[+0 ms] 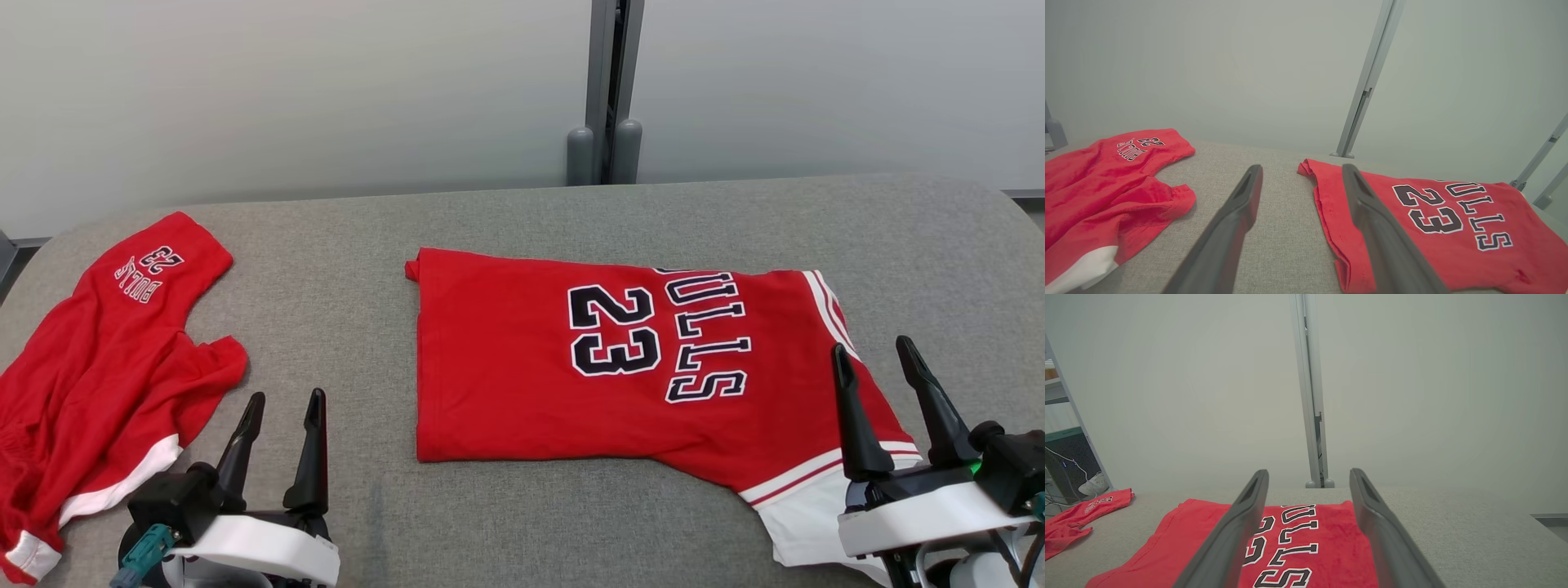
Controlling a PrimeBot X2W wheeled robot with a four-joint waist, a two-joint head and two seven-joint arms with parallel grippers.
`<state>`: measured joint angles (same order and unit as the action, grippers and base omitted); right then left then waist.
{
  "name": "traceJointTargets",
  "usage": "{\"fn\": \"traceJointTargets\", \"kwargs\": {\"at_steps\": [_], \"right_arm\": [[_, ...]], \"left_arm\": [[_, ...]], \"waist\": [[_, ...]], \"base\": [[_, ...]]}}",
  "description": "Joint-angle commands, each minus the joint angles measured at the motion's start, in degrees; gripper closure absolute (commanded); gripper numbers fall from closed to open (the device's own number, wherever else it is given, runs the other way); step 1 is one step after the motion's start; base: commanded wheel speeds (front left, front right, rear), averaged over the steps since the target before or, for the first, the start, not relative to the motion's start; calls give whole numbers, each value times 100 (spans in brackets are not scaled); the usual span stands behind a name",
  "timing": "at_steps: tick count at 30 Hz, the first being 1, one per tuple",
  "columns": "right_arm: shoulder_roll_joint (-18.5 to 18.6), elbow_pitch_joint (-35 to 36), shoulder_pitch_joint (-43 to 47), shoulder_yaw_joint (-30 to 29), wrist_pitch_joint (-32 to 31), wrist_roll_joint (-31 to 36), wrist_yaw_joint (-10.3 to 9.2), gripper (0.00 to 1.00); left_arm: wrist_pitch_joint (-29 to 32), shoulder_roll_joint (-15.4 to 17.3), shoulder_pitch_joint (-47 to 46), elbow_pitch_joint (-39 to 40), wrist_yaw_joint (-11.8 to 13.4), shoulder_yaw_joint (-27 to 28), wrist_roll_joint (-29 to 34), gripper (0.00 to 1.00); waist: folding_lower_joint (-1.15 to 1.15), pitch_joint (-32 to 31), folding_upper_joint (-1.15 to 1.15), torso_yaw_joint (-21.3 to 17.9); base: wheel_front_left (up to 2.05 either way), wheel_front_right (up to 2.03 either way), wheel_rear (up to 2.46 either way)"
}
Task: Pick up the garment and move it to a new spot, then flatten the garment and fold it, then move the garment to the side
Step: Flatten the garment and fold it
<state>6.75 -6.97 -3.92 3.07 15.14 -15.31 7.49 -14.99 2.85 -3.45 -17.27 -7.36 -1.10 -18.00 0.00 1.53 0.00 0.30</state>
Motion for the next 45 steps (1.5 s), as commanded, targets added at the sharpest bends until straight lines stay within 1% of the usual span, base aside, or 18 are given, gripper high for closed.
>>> {"fn": "traceJointTargets", "kwargs": {"at_steps": [1,5,9,14,17,20,25,29,32,38,44,45], "right_arm": [[2,-18,48,9,9,36,2,0],[11,-46,22,29,9,32,2,0],[34,-79,0,52,10,38,2,0],[51,-116,-53,99,10,43,2,0],[45,-121,-107,121,10,44,2,0],[35,-116,-136,118,10,48,2,0],[25,-104,-151,111,10,69,2,0],[14,-105,-200,108,9,69,2,0],[-6,-97,-242,119,9,76,2,0],[-29,-129,-260,103,10,90,2,0],[-42,-147,-263,115,9,112,2,0],[-41,-153,-263,118,9,117,2,0]], "left_arm": [[-17,18,-59,3,-22,8,0,0],[-16,16,-52,-96,-22,-72,-52,0],[97,24,-109,-353,-23,-400,-324,0],[643,163,-312,-679,-23,-954,-620,0],[1007,249,-438,-902,-23,-1182,-767,0],[1588,334,-569,-1194,-23,-1427,-949,0],[2254,537,-829,-1449,-22,-1651,-1153,0],[2501,653,-1082,-1598,-23,-1753,-1300,0],[2550,802,-1257,-1762,-22,-1800,-1340,0],[2599,873,-1418,-1938,-17,-2101,-1653,0],[2515,963,-1518,-1988,-17,-2337,-1840,0],[2544,989,-1538,-2019,-17,-2372,-1862,34]], "waist": [[0,2,0,-8],[0,4,0,-28],[0,0,0,-45],[0,29,0,-79],[0,60,0,-144],[0,90,0,-236],[0,174,0,-384],[0,257,0,-503],[0,319,0,-602],[0,406,0,-766],[0,426,0,-823],[0,423,0,-828]], "base": [[0,0,0],[0,0,0],[0,0,0],[0,0,0],[0,0,0],[0,0,0],[0,0,0],[0,0,0],[0,0,0],[0,0,0],[0,0,0],[0,0,0]]}}
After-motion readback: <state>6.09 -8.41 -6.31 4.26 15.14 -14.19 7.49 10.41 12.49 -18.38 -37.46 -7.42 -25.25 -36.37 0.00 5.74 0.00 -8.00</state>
